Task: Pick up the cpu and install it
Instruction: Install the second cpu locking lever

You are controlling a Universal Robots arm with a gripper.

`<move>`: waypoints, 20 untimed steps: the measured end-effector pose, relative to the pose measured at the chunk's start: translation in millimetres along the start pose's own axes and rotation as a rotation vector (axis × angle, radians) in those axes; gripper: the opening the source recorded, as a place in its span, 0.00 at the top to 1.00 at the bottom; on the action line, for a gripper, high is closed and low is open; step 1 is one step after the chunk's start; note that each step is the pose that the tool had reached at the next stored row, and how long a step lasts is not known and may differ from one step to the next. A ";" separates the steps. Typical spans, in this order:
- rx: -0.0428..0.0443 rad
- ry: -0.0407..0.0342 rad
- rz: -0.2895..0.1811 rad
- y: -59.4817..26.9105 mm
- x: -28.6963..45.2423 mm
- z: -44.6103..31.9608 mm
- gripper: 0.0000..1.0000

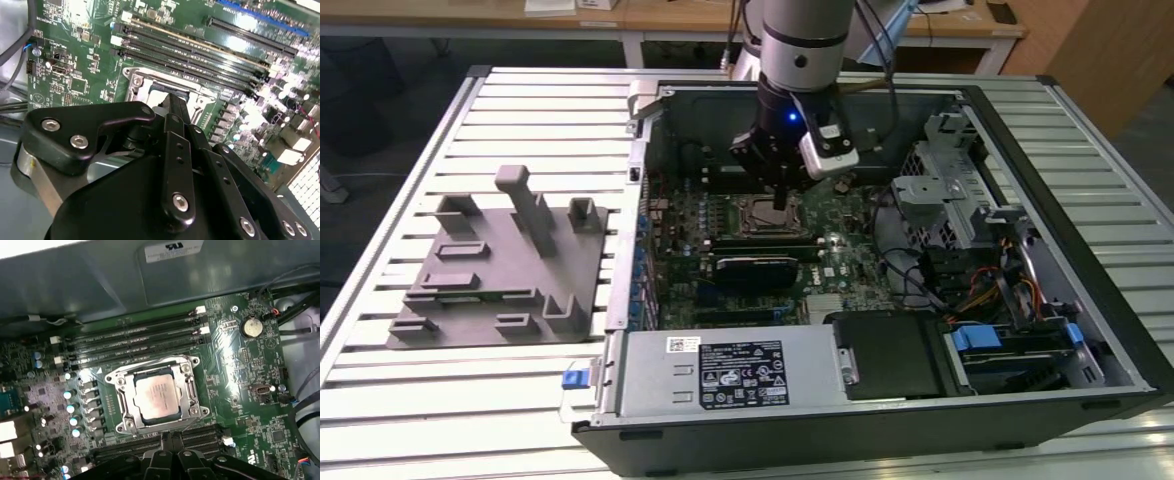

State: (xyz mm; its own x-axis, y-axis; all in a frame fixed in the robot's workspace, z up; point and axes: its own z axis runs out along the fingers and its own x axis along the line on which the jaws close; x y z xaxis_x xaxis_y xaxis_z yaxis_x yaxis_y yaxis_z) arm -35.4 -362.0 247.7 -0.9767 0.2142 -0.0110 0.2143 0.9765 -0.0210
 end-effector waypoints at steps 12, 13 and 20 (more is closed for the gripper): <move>-0.0015 -0.0032 -0.119 -4.3 -0.5 4.3 0.89; -0.0016 -0.0033 -0.123 -5.5 -0.6 4.7 0.89; -0.0020 -0.0037 -0.140 -18.0 2.1 7.8 0.89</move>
State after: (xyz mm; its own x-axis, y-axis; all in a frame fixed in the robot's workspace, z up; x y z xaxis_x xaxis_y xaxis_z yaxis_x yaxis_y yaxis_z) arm -41.3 -379.4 240.2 -0.9970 0.0761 -0.0118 0.0763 0.9969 -0.0207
